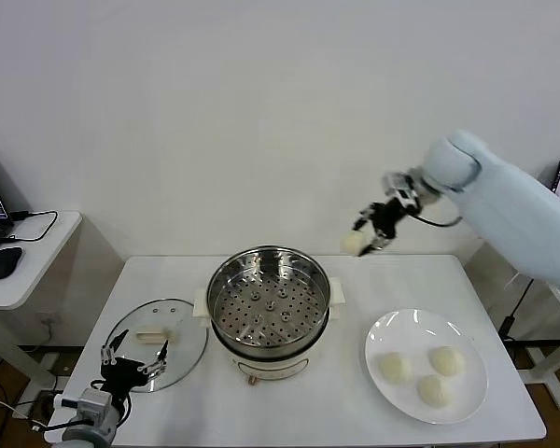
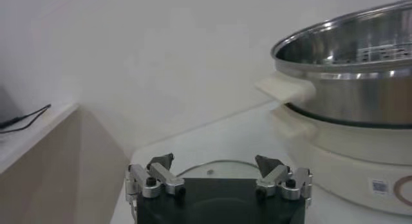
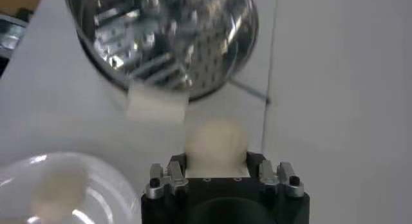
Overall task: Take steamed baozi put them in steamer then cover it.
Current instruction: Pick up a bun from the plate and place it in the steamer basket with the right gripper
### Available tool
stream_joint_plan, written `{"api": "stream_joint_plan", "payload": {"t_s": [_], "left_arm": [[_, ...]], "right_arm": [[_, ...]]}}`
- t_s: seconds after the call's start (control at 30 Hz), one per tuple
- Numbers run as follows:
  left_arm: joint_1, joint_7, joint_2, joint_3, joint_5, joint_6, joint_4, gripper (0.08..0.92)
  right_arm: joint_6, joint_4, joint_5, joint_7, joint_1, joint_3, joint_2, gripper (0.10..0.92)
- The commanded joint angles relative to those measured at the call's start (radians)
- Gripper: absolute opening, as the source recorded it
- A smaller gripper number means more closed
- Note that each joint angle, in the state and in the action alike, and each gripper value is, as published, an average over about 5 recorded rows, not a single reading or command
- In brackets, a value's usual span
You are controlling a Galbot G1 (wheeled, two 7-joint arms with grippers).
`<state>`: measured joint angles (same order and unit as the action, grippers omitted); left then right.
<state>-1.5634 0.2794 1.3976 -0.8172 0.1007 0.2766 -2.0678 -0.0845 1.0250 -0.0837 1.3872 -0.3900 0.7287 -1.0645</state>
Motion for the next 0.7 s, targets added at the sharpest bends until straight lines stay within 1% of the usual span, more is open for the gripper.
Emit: {"api": "stream_joint_plan", "payload": {"t_s": [0.03, 0.23, 0.4, 0.5, 0.6, 0.7], "left_arm": [[-0.005, -0.003, -0.001, -0.042, -0.016, -0.001, 0.007, 0.823], [-0.018, -0.004, 0.003, -0.045, -0.014, -0.002, 0.004, 0.823], [-0.032, -0.002, 0.010, -0.048, -0.015, -0.002, -0.015, 0.823], [-0.039, -0.004, 0.016, -0.049, -0.013, -0.002, -0.018, 0.823], [-0.043, -0.005, 0.021, -0.049, -0.012, -0.002, -0.020, 0.823], [-0.048, -0.004, 0.022, -0.050, -0.013, -0.002, -0.026, 0.823]], "right_arm": [[-0.475, -0.259, 0.044, 0.071, -0.122, 0.067, -0.303, 0.581], [-0.583, -0.149, 0.204, 0.044, -0.122, 0.078, -0.348, 0.585], [-0.680, -0.122, 0.425, -0.013, -0.080, 0.075, -0.395, 0.585], [-0.704, -0.104, 0.517, -0.026, -0.056, 0.073, -0.413, 0.585], [-0.720, -0.102, 0.570, -0.035, -0.038, 0.074, -0.433, 0.585], [-0.725, -0.109, 0.581, -0.036, -0.022, 0.074, -0.448, 0.585]]}}
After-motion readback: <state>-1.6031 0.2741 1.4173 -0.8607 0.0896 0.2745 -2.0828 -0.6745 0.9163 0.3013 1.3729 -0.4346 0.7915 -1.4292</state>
